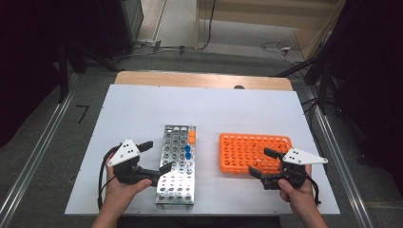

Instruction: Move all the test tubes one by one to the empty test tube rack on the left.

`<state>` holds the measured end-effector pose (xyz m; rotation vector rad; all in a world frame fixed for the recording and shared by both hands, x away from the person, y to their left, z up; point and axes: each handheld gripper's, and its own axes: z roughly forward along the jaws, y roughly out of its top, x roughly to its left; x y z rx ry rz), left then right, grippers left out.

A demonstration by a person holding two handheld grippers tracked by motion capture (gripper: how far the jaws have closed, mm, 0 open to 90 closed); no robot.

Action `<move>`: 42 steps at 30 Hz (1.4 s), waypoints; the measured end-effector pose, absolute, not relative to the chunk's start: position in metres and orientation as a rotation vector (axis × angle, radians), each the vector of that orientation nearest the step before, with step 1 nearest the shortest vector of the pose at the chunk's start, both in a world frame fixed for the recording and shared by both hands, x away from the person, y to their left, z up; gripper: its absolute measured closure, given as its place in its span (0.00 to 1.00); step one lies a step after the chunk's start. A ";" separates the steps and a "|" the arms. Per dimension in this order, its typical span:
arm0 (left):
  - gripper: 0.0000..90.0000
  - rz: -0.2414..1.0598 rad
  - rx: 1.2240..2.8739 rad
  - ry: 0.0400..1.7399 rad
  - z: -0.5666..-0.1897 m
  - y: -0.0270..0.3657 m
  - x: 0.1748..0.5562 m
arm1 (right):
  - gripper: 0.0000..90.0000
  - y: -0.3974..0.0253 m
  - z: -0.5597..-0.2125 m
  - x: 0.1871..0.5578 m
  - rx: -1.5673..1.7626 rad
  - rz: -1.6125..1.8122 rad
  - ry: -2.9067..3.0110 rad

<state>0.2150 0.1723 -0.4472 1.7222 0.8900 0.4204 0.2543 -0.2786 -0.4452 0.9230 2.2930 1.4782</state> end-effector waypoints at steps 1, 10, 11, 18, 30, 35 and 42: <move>0.02 0.424 1.716 0.899 -0.448 0.175 0.214 | 0.08 -0.279 -0.445 0.255 0.928 1.476 2.292; 0.00 0.444 1.690 0.923 -0.449 0.195 0.215 | 0.08 -0.289 -0.447 0.260 0.954 1.470 2.274; 0.00 0.446 1.690 0.923 -0.450 0.196 0.215 | 0.08 -0.290 -0.447 0.261 0.952 1.471 2.271; 0.00 0.452 1.679 0.934 -0.452 0.207 0.215 | 0.08 -0.301 -0.449 0.266 0.983 1.468 2.259; 0.00 0.466 1.632 0.946 -0.456 0.227 0.214 | 0.07 -0.320 -0.454 0.275 0.996 1.466 2.235; 0.00 0.480 1.612 0.947 -0.457 0.236 0.212 | 0.08 -0.331 -0.456 0.279 1.010 1.462 2.222; 0.00 0.488 1.585 0.946 -0.461 0.248 0.211 | 0.08 -0.346 -0.460 0.284 1.021 1.451 2.208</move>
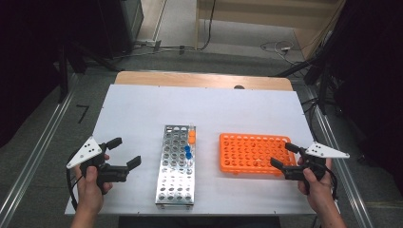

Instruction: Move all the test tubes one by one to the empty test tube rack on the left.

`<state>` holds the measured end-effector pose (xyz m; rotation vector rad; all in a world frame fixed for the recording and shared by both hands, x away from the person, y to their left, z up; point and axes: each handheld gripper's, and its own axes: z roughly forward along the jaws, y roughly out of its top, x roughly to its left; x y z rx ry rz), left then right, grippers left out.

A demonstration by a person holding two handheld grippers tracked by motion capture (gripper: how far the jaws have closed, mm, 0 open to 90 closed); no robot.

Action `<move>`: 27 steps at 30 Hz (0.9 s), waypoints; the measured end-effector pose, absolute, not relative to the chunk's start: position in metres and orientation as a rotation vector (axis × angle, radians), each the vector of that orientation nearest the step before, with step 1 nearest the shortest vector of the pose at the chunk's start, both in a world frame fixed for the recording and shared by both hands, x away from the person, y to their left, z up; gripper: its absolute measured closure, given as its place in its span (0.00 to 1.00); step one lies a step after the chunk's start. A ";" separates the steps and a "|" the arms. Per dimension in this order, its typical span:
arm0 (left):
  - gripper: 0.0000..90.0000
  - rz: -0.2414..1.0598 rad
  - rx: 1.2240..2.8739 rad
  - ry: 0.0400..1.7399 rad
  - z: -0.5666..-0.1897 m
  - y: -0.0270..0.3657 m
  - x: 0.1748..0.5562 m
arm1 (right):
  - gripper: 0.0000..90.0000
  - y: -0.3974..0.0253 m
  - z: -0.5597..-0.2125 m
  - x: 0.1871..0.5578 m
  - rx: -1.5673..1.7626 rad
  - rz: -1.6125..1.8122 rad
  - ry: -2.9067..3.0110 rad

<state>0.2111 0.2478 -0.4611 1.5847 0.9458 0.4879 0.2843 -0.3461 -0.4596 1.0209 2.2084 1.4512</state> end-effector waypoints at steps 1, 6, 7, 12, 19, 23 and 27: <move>0.00 0.490 1.586 0.946 -0.462 0.249 0.211 | 0.07 -0.348 -0.460 0.285 1.026 1.451 2.206; 0.00 0.489 1.575 0.950 -0.463 0.252 0.211 | 0.01 -0.358 -0.462 0.289 1.032 1.463 2.197; 0.00 0.491 1.578 0.949 -0.463 0.252 0.211 | 0.00 -0.360 -0.463 0.290 1.032 1.470 2.197; 0.00 0.494 1.572 0.950 -0.464 0.252 0.211 | 0.00 -0.366 -0.463 0.292 1.057 1.474 2.187; 0.00 0.487 1.582 0.952 -0.467 0.251 0.213 | 0.00 -0.369 -0.463 0.293 1.082 1.452 2.154; 0.00 0.483 1.588 0.951 -0.467 0.250 0.214 | 0.00 -0.368 -0.465 0.293 1.085 1.440 2.161; 0.00 0.476 1.595 0.955 -0.469 0.249 0.215 | 0.00 -0.366 -0.466 0.293 1.080 1.429 2.170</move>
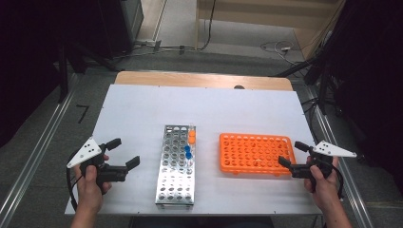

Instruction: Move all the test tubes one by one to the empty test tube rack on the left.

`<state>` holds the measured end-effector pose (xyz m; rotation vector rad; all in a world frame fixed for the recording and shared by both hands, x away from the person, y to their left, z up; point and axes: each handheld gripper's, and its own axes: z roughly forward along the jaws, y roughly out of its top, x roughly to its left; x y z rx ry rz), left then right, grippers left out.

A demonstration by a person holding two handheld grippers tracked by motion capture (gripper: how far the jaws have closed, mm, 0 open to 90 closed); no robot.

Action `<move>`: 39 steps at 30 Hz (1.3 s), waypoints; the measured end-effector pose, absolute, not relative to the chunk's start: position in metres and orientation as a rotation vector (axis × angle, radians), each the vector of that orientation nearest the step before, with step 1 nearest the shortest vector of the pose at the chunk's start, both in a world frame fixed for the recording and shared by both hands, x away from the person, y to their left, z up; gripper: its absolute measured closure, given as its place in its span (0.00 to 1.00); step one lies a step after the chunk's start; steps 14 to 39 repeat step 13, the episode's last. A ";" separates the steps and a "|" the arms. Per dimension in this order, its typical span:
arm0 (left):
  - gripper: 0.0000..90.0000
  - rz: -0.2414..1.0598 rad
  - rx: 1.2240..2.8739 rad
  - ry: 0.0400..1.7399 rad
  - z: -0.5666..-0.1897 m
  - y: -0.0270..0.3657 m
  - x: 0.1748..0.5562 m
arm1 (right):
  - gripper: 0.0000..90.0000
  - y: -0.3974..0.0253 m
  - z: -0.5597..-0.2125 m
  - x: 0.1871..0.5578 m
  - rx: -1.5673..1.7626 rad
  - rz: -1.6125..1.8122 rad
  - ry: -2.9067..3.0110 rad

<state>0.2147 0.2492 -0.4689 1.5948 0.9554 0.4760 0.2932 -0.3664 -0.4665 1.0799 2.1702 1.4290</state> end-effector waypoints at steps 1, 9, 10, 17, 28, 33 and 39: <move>0.00 0.476 1.596 0.956 -0.469 0.249 0.215 | 0.00 -0.366 -0.467 0.293 1.081 1.428 2.169; 0.00 0.465 1.607 0.945 -0.470 0.246 0.218 | 0.00 -0.370 -0.468 0.292 1.091 1.420 2.157; 0.00 0.465 1.607 0.947 -0.470 0.245 0.218 | 0.00 -0.370 -0.468 0.292 1.093 1.421 2.156; 0.00 0.463 1.612 0.946 -0.471 0.244 0.219 | 0.00 -0.370 -0.468 0.292 1.091 1.419 2.156; 0.00 0.463 1.612 0.946 -0.471 0.244 0.219 | 0.00 -0.370 -0.468 0.292 1.091 1.419 2.156; 0.00 0.463 1.612 0.946 -0.471 0.244 0.219 | 0.00 -0.370 -0.468 0.292 1.091 1.419 2.156; 0.00 0.463 1.612 0.946 -0.471 0.244 0.219 | 0.00 -0.370 -0.468 0.292 1.091 1.419 2.156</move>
